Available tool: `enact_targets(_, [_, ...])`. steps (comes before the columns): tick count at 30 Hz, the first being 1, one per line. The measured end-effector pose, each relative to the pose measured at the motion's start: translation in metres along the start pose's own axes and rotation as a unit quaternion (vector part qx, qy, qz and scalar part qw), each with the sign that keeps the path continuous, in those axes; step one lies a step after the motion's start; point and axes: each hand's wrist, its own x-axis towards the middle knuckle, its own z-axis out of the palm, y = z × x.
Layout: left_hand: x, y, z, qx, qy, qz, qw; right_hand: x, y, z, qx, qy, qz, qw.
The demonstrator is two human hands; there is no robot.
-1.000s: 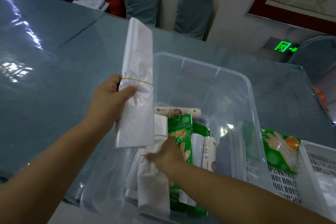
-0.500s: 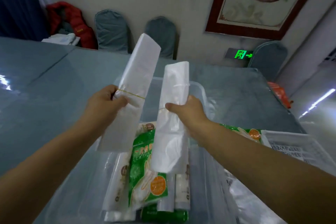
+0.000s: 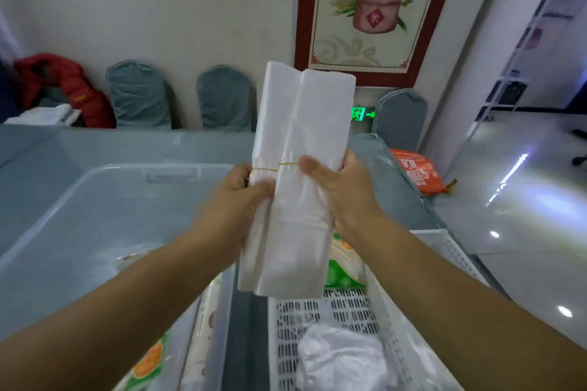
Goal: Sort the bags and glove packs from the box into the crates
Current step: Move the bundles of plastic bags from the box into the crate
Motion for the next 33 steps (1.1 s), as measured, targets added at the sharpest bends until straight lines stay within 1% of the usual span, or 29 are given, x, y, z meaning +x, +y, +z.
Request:
enact_targets(2, [-0.006, -0.013, 0.052, -0.022, -0.009, -0.027, 0.999, -0.001, -0.005, -0.047, -0.015, 0.011, -0.003, 1.000])
enact_targets(5, [-0.020, -0.036, 0.132, -0.064, -0.049, -0.063, 0.995, -0.002, -0.008, -0.120, -0.007, 0.006, 0.008, 1.000])
enact_targets(9, [-0.039, -0.072, 0.225, 0.000, -0.122, -0.057, 0.991, 0.001, 0.002, -0.213, -0.048, 0.029, 0.030, 0.998])
enact_targets(11, [-0.046, -0.091, 0.260, -0.004, -0.135, -0.073, 0.988, 0.003, 0.010, -0.253, -0.090, 0.030, 0.059, 0.994])
enact_targets(14, [-0.050, -0.120, 0.297, 0.003, -0.104, -0.106, 0.989, -0.001, 0.022, -0.305, -0.118, 0.042, 0.100, 0.987])
enact_targets(16, [-0.050, -0.135, 0.304, 0.016, -0.088, -0.128, 0.988, -0.009, 0.028, -0.323, -0.120, 0.053, 0.116, 0.985])
enact_targets(18, [-0.047, -0.154, 0.329, 0.032, -0.089, -0.155, 0.983, -0.016, 0.035, -0.358, -0.117, 0.075, 0.164, 0.977])
enact_targets(19, [-0.047, -0.157, 0.327, 0.034, -0.086, -0.162, 0.982, -0.020, 0.037, -0.362, -0.123, 0.069, 0.189, 0.972])
enact_targets(21, [-0.045, -0.168, 0.337, 0.030, -0.117, -0.178, 0.977, -0.024, 0.040, -0.378, -0.131, 0.049, 0.239, 0.961])
enact_targets(22, [-0.042, -0.172, 0.344, 0.032, -0.139, -0.184, 0.972, -0.024, 0.041, -0.385, -0.130, 0.043, 0.247, 0.959])
enact_targets(23, [-0.039, -0.177, 0.350, 0.033, -0.162, -0.187, 0.968, -0.022, 0.043, -0.391, -0.129, 0.047, 0.249, 0.959])
enact_targets(25, [-0.029, -0.186, 0.360, 0.043, -0.211, -0.187, 0.958, -0.017, 0.047, -0.406, -0.143, 0.089, 0.246, 0.955])
enact_targets(27, [-0.016, -0.195, 0.366, 0.096, -0.249, -0.172, 0.948, -0.014, 0.050, -0.420, -0.162, 0.127, 0.235, 0.950])
enact_targets(28, [-0.009, -0.201, 0.366, 0.139, -0.253, -0.161, 0.944, -0.013, 0.052, -0.427, -0.178, 0.145, 0.228, 0.946])
enact_targets(30, [0.005, -0.215, 0.362, 0.252, -0.236, -0.129, 0.930, -0.010, 0.055, -0.443, -0.233, 0.180, 0.217, 0.931])
enact_targets(31, [0.010, -0.222, 0.359, 0.311, -0.232, -0.106, 0.915, -0.009, 0.057, -0.450, -0.253, 0.194, 0.214, 0.924])
enact_targets(33, [0.016, -0.235, 0.354, 0.406, -0.250, -0.058, 0.877, -0.007, 0.063, -0.459, -0.275, 0.210, 0.213, 0.914])
